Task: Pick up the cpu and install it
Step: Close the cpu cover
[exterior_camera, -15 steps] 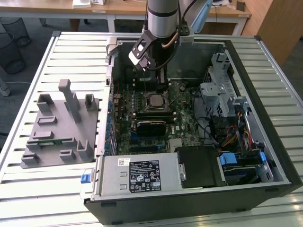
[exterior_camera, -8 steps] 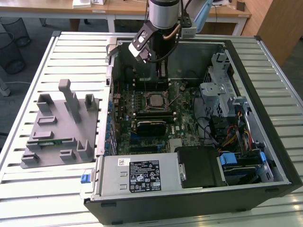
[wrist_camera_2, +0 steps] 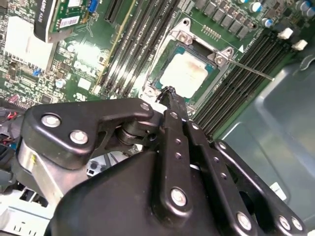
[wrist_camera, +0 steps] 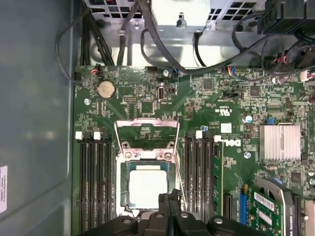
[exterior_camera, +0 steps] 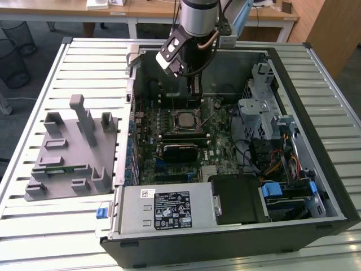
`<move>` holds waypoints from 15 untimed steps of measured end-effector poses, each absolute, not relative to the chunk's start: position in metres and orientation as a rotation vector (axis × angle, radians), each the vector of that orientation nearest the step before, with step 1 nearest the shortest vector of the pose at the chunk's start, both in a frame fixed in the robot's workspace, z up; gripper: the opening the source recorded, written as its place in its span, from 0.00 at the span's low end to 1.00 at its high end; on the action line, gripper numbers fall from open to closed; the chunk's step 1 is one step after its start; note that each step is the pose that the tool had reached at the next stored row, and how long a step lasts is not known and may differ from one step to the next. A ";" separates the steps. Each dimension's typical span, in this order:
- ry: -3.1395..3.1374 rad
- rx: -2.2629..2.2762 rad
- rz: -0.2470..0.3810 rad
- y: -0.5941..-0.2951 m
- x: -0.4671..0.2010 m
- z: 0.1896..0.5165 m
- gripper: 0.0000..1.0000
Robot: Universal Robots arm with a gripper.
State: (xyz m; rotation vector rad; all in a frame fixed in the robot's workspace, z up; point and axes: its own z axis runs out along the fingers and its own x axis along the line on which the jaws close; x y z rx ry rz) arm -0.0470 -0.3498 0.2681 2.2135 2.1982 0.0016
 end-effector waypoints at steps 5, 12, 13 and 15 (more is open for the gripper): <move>2.251 2.159 0.005 -0.350 -0.047 0.268 0.11; 2.251 2.159 0.006 -0.350 -0.037 0.268 0.11; 2.251 2.159 0.006 -0.350 -0.035 0.268 0.11; 2.251 2.159 0.005 -0.349 -0.031 0.268 0.11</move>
